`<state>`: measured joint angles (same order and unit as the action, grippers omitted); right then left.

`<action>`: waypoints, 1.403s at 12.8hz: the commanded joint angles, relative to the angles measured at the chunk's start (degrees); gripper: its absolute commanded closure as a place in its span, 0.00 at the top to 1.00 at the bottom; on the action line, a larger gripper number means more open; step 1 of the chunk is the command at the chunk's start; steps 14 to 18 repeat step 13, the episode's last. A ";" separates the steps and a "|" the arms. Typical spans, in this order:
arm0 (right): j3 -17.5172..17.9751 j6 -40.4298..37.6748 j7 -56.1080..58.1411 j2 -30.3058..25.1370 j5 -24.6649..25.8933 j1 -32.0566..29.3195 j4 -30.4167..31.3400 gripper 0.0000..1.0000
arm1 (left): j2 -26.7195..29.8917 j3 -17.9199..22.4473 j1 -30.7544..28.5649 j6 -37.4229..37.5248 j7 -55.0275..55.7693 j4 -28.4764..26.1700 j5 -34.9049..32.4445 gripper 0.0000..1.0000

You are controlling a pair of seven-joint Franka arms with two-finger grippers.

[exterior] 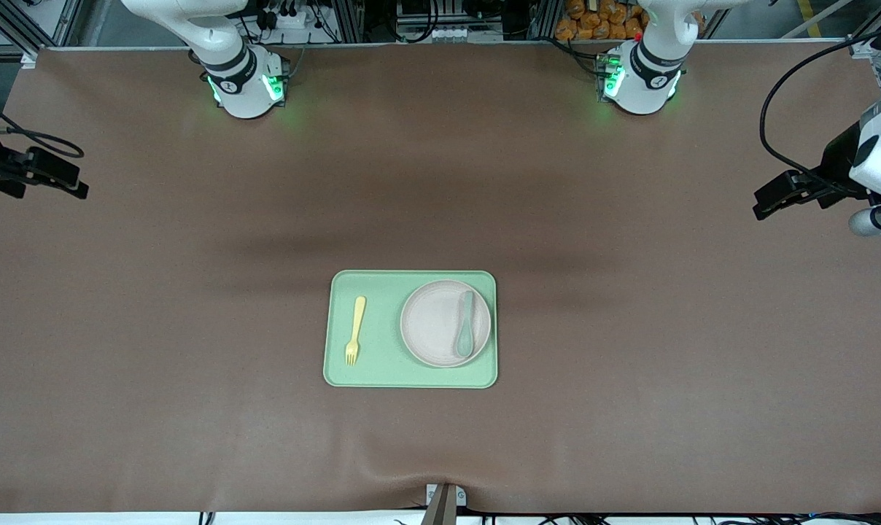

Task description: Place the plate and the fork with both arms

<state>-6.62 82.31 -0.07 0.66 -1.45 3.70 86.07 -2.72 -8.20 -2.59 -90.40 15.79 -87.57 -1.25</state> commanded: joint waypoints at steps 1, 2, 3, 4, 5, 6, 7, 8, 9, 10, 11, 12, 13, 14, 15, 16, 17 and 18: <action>1.17 -3.90 -1.33 -2.32 1.18 -1.41 -0.03 1.00 | 0.96 -0.41 -0.39 -0.39 -1.11 -0.59 -1.30 1.00; 1.17 -4.09 -1.33 -2.76 1.27 -1.41 0.06 1.00 | 0.87 -0.41 -0.31 -0.39 -1.11 -0.33 -1.30 1.00; 1.17 -4.09 -1.33 -2.94 1.27 -1.41 -0.03 1.00 | 0.79 -0.41 -0.31 -0.39 -1.11 -0.24 -1.30 1.00; 1.17 -3.83 -1.25 -3.47 1.45 -1.41 -0.03 1.00 | 0.70 -0.41 -0.31 -0.39 -1.11 -0.24 -1.30 1.00; 1.26 -3.39 -1.25 -3.65 1.45 -1.41 -0.12 1.00 | 0.70 -0.41 -0.31 -0.39 -1.11 0.02 -1.39 1.00; 1.26 -3.65 -1.16 -3.73 1.36 -1.41 -0.03 1.00 | 0.44 -0.41 -0.31 -0.39 -1.29 0.29 -1.39 1.00; 1.26 -3.73 -0.55 -3.56 1.36 -1.41 0.14 1.00 | 0.17 -0.41 -0.04 -0.39 -1.29 0.46 -1.48 1.00; 1.26 -3.56 -0.63 -3.21 1.36 -1.41 -0.03 1.00 | 0.08 -0.41 0.22 -0.39 -1.29 0.47 -1.48 1.00; 1.26 -3.39 -0.63 -3.21 1.45 -1.41 -0.12 1.00 | 0.08 -0.41 0.31 -0.48 -1.38 0.47 -1.48 1.00; 1.26 -3.47 -0.63 -3.21 1.36 -1.50 -0.12 1.00 | -0.01 -0.50 0.22 -0.48 -1.38 0.47 -1.48 1.00; 1.17 -3.47 -0.63 -3.21 1.45 -1.50 -0.12 1.00 | -0.18 -0.41 0.22 -0.48 -1.38 0.47 -1.48 1.00; 1.17 -3.39 -0.63 -3.21 1.45 -1.50 -0.12 1.00 | -0.18 -0.50 0.31 -0.48 -1.38 0.47 -1.48 1.00; 1.17 -3.30 -0.63 -3.21 1.45 -1.41 -0.20 1.00 | -0.18 -0.41 0.22 -0.48 -1.38 0.47 -1.48 1.00; 1.17 -3.30 -0.63 -3.21 1.45 -1.41 -0.20 1.00 | -0.18 -0.41 0.22 -0.48 -1.38 0.47 -1.48 1.00; 1.17 -3.30 -0.63 -3.21 1.45 -1.41 -0.20 1.00 | -0.18 -0.41 0.22 -0.48 -1.38 0.47 -1.48 1.00; 1.17 -3.30 -0.63 -3.21 1.45 -1.41 -0.20 1.00 | -0.18 -0.41 0.22 -0.48 -1.38 0.47 -1.48 1.00; 1.17 -3.30 -0.63 -3.21 1.45 -1.41 -0.20 1.00 | -0.18 -0.41 0.22 -0.48 -1.38 0.47 -1.48 1.00; 1.17 -3.30 -0.63 -3.21 1.45 -1.41 -0.20 1.00 | -0.18 -0.41 0.22 -0.48 -1.38 0.47 -1.48 1.00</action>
